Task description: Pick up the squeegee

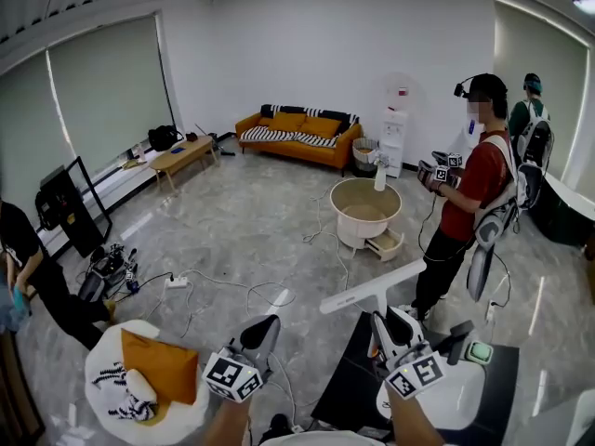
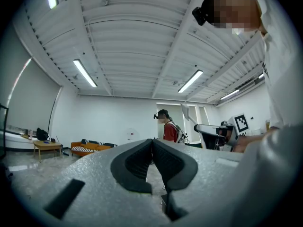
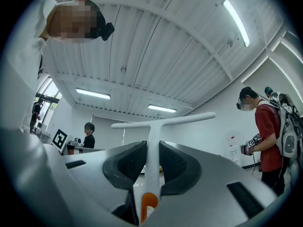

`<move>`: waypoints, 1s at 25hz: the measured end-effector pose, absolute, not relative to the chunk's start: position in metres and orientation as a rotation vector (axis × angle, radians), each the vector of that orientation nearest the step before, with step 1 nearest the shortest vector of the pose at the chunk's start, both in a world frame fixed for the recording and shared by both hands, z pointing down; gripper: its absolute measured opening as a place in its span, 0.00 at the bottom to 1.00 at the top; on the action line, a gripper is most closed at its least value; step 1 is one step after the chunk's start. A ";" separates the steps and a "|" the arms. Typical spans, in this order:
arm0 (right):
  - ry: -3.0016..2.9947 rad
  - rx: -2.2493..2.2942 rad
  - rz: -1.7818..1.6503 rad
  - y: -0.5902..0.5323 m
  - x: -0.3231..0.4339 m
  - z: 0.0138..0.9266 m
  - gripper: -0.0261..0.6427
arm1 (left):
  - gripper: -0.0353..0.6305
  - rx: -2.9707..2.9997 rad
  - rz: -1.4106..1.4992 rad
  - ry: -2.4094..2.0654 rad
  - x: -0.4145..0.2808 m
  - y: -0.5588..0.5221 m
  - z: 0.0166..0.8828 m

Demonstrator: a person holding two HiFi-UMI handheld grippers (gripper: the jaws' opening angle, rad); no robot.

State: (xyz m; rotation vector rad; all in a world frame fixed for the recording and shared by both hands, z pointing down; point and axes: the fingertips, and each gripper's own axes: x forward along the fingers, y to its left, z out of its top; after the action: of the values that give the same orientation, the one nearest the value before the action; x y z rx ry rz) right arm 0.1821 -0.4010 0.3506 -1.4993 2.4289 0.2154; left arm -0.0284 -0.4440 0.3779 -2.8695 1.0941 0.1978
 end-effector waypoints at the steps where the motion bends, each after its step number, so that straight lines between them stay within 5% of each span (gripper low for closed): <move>1: 2.430 -1.504 0.216 -0.401 0.182 0.351 0.17 | 0.08 -2.866 0.196 1.099 -0.029 -0.444 0.378; 25: 2.441 -1.580 0.157 -0.400 0.193 0.377 0.17 | 0.08 -2.905 0.202 1.158 -0.030 -0.426 0.404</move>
State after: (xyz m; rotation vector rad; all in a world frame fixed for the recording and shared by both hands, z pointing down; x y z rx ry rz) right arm 0.1927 -0.4004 0.3775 -1.5802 2.4409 0.1566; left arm -0.0304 -0.4256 0.4040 -2.9047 1.1585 0.2020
